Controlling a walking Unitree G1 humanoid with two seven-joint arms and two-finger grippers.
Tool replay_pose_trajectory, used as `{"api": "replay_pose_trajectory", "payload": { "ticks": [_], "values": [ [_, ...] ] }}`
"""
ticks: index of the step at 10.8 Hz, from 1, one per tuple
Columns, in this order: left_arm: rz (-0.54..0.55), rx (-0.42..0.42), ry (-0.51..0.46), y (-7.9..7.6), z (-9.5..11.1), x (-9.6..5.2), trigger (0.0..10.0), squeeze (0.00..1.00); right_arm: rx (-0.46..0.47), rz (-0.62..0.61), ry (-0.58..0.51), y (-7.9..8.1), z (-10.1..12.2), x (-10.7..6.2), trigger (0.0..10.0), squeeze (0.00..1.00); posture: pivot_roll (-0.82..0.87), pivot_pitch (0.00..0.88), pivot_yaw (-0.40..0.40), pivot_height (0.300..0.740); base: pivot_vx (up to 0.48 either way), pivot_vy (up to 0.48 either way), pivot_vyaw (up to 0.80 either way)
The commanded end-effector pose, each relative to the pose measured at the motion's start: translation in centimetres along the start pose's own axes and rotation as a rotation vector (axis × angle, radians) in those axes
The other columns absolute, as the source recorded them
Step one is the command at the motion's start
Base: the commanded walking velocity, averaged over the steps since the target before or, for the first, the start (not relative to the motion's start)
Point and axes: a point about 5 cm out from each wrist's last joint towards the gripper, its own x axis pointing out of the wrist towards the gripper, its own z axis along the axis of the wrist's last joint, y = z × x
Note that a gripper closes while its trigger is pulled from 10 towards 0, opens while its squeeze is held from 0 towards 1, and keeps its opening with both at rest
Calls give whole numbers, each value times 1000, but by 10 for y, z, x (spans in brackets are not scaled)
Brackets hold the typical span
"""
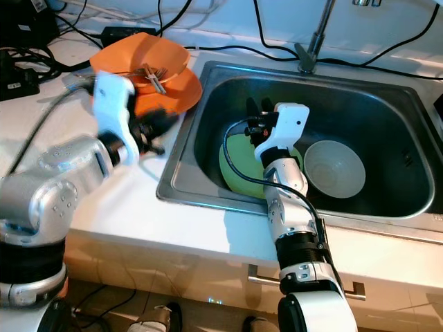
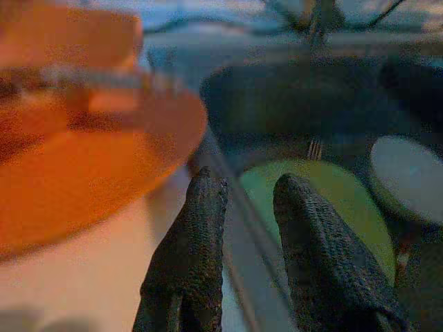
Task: Kitchen organization
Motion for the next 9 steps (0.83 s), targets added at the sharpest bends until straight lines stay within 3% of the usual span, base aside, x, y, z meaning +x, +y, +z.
{"api": "replay_pose_trajectory", "payload": {
  "ticks": [1, 3, 4, 5, 9],
  "values": [
    [37, 16, 11, 3, -2, 0, 10000, 0, 7, -13, 30, -6, -6, -3, 10000, 0, 102, 142, -26, 740, 0, 0, 0],
    [123, -7, 10, 16, -6, 5, 10000, 0, 7, -8, 32, -5, -6, -3, 10000, 0, 100, 142, -27, 740, 0, 0, 0],
    [147, -24, 8, 20, -9, 9, 10000, 824, 7, -8, 33, -5, -6, -3, 10000, 0, 99, 143, -28, 740, 0, 0, 0],
    [151, -36, 3, 21, -10, 12, 10000, 1000, 7, -8, 33, -5, -6, -3, 10000, 0, 96, 143, -29, 740, 0, 0, 0],
    [186, -39, -28, 24, -4, 23, 10000, 1000, 8, -9, 33, -5, -6, -3, 10000, 0, 96, 147, -28, 740, 0, 0, 0]
  ]
}}
